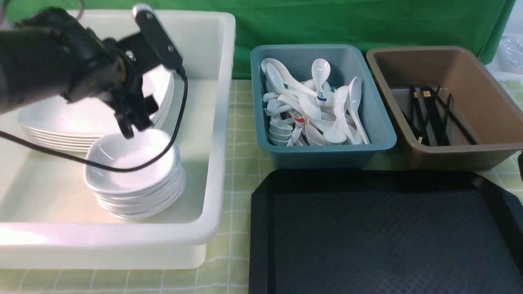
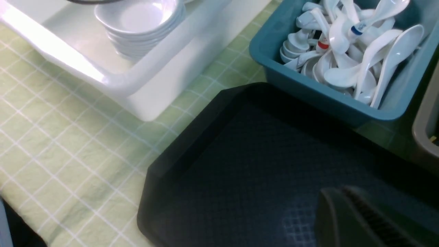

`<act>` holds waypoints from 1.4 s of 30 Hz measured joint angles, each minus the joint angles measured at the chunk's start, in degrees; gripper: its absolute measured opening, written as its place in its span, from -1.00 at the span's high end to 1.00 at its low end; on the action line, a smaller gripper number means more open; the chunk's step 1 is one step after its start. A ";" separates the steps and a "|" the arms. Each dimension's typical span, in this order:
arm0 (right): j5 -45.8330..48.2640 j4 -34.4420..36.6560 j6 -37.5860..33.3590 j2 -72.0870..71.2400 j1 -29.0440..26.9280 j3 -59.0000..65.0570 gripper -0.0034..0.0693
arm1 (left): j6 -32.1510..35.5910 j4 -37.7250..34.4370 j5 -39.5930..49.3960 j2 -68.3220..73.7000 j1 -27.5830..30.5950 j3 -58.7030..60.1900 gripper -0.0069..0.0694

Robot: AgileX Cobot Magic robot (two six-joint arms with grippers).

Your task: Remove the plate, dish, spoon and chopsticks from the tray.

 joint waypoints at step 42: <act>-1.12 0.00 2.86 -2.93 -5.15 0.00 0.66 | 16.16 -44.82 -25.72 -73.13 -4.26 55.62 0.79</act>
